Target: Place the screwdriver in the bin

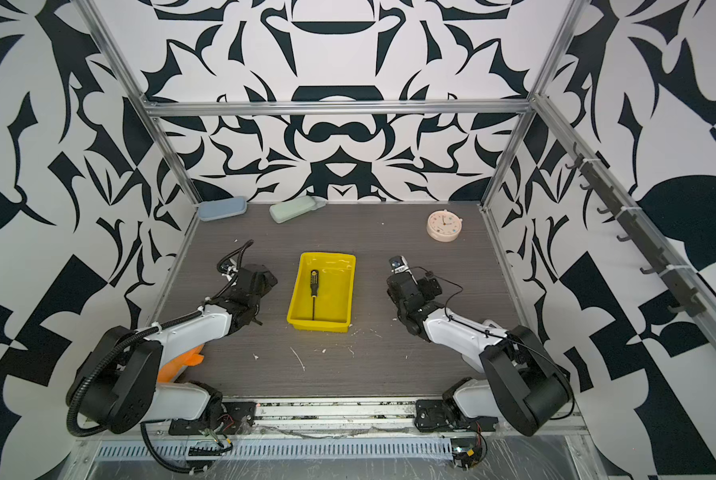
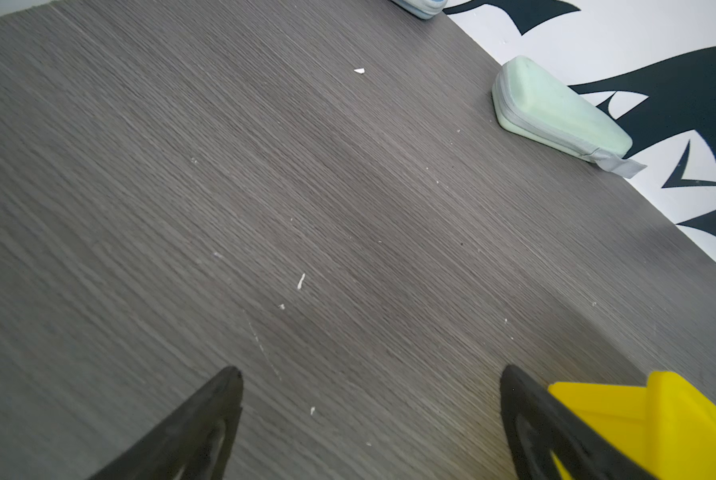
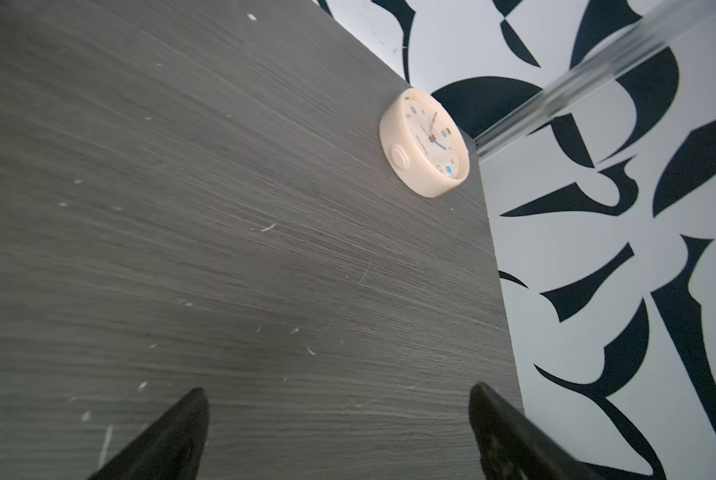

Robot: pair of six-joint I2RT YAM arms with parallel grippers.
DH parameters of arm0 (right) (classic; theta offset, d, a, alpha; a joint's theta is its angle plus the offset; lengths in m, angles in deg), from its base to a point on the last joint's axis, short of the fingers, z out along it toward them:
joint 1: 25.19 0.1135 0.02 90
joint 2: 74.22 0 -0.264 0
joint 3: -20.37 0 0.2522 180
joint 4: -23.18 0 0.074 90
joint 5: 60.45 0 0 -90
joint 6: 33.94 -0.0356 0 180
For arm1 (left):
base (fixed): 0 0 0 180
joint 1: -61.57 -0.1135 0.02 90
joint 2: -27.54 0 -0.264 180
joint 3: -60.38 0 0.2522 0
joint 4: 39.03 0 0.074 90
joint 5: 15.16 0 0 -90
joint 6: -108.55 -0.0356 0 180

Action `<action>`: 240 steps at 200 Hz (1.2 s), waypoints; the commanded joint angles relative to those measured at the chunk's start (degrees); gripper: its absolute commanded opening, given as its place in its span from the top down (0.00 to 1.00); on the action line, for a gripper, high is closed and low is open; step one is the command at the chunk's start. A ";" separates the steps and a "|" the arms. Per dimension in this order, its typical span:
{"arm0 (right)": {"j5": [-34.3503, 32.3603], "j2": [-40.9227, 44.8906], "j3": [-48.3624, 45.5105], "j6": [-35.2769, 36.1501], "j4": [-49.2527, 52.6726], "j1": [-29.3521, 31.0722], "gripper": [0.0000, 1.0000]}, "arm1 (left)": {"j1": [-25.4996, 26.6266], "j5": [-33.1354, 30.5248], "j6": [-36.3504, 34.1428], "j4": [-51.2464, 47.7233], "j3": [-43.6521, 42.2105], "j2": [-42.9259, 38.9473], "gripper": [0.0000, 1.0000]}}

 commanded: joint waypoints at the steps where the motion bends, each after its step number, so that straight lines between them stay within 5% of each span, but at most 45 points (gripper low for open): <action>1: -0.54 -1.46 0.41 0.78 -10.06 -2.06 0.00 | -0.17 -0.68 1.15 -1.13 0.80 -0.14 0.01; 68: -1.68 -10.91 1.97 -1.90 -20.14 -7.62 0.00 | -0.14 -1.30 1.01 -1.53 1.06 -0.12 0.01; 128: 12.35 -11.54 1.48 -2.32 -17.93 -14.16 0.01 | -0.18 -0.73 1.09 -1.71 1.37 0.12 0.01; 193: 18.28 -11.17 2.30 -10.56 -16.09 -21.70 0.04 | -0.14 -0.25 0.75 -3.11 2.81 1.62 0.01; 240: 17.74 -9.17 -8.06 -9.93 -32.54 -21.69 0.05 | -0.14 0.89 0.78 -2.06 2.65 1.97 0.01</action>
